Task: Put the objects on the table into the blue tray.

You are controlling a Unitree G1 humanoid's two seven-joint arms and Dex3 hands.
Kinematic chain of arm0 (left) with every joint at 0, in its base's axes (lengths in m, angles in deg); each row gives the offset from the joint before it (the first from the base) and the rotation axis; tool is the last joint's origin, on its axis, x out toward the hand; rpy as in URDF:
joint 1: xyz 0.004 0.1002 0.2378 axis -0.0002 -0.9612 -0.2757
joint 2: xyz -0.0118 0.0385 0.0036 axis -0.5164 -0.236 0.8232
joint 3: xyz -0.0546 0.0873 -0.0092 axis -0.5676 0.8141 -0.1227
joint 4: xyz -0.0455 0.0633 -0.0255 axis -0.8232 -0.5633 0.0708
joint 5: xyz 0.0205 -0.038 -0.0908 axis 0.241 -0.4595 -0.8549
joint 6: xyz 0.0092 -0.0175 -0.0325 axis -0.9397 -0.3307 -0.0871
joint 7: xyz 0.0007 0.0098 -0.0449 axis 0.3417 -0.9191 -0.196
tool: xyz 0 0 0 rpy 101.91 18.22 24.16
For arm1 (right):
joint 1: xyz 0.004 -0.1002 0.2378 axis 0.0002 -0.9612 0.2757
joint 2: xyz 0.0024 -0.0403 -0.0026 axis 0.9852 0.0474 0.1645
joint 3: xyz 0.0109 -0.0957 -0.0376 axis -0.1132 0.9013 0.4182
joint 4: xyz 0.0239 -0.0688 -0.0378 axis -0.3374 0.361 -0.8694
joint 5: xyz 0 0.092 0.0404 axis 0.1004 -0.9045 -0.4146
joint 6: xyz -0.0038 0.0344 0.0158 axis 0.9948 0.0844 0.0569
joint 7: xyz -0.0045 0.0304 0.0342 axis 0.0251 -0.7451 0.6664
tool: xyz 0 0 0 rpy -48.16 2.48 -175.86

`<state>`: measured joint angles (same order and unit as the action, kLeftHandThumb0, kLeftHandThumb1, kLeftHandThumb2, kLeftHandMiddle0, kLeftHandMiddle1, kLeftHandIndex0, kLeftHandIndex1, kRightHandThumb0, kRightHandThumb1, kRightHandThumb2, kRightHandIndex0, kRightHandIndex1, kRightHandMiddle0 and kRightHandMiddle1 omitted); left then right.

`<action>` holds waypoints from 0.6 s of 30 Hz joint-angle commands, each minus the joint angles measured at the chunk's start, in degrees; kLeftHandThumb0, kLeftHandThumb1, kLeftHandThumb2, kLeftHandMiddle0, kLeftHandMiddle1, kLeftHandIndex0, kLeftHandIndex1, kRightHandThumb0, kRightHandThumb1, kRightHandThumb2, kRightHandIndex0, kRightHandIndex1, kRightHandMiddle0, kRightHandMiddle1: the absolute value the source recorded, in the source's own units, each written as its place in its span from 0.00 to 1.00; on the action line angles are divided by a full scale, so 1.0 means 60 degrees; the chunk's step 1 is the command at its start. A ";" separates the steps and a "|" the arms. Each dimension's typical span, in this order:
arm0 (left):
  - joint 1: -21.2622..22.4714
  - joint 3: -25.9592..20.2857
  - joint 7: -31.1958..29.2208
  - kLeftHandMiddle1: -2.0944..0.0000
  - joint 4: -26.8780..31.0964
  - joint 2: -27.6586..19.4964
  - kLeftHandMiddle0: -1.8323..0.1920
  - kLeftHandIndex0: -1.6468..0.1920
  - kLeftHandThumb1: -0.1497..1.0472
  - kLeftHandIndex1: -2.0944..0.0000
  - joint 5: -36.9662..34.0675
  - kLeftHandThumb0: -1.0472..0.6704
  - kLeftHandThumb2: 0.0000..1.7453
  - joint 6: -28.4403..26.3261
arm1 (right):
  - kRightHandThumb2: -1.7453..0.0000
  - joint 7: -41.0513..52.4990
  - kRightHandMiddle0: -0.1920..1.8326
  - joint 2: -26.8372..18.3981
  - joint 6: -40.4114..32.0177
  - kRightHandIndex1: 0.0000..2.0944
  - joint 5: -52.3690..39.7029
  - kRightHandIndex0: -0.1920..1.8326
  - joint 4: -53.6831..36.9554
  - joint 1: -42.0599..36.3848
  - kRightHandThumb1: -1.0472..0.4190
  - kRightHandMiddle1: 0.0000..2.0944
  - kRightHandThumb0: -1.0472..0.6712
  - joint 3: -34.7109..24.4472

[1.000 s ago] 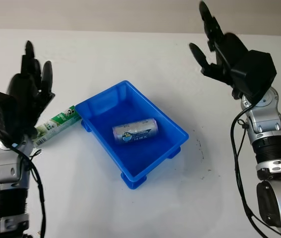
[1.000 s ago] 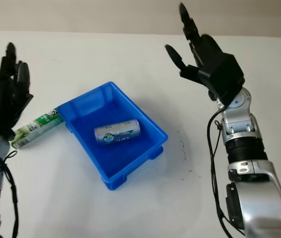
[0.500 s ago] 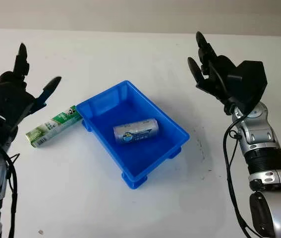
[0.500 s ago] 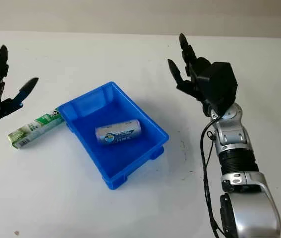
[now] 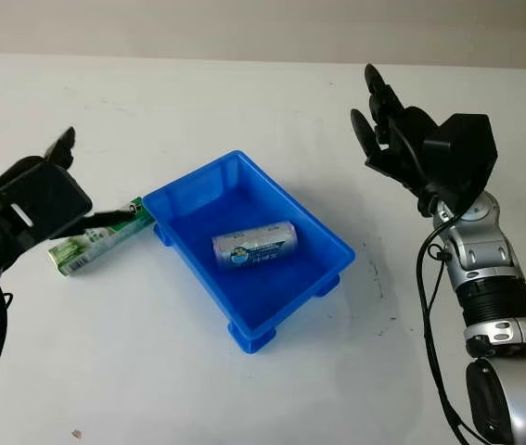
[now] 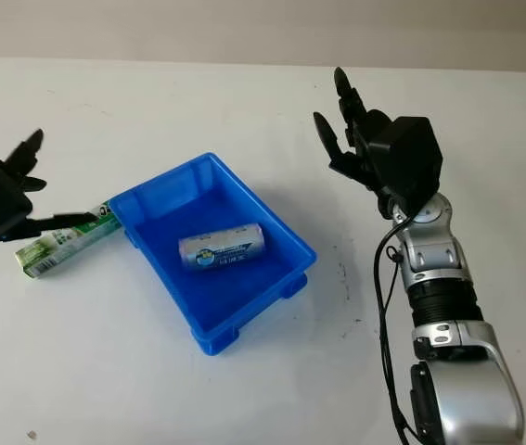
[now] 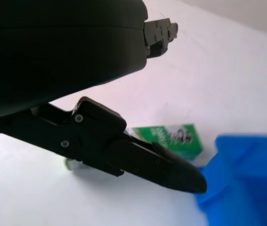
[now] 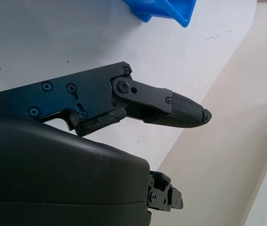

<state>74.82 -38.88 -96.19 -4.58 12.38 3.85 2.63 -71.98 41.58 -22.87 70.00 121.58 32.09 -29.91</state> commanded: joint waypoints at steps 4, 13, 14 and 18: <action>-0.0016 0.0312 -0.0724 0.97 -0.0018 -0.0367 0.96 0.95 0.85 0.97 0.0048 0.16 0.02 0.0202 | 0.62 0.0030 0.00 0.0027 -0.0071 0.00 -0.0138 0.00 -0.0062 0.0072 0.00 0.00 0.24 -0.0118; -0.0140 0.0996 -0.1128 0.93 -0.0292 -0.0600 0.87 0.92 0.83 0.96 0.0868 0.14 0.02 0.1044 | 0.62 0.0072 0.00 0.0032 -0.0003 0.00 -0.0278 0.00 -0.0116 0.0069 0.00 0.00 0.24 -0.0187; -0.0172 0.1017 -0.1095 0.93 -0.0316 -0.0599 0.86 0.90 0.83 0.95 0.0957 0.14 0.02 0.1174 | 0.62 0.0085 0.00 0.0036 0.0014 0.00 -0.0300 0.00 -0.0106 0.0076 0.00 0.00 0.25 -0.0200; -0.0415 0.1199 -0.0647 0.52 -0.0433 -0.0545 0.92 0.84 0.85 0.93 0.1709 0.13 0.03 0.1809 | 0.62 0.0132 0.00 0.0040 -0.0002 0.00 -0.0353 0.00 -0.0108 0.0085 0.00 0.00 0.25 -0.0217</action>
<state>73.01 -32.06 -100.77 -6.86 9.45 13.08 12.85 -71.35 41.60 -23.13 68.36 121.58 32.09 -30.67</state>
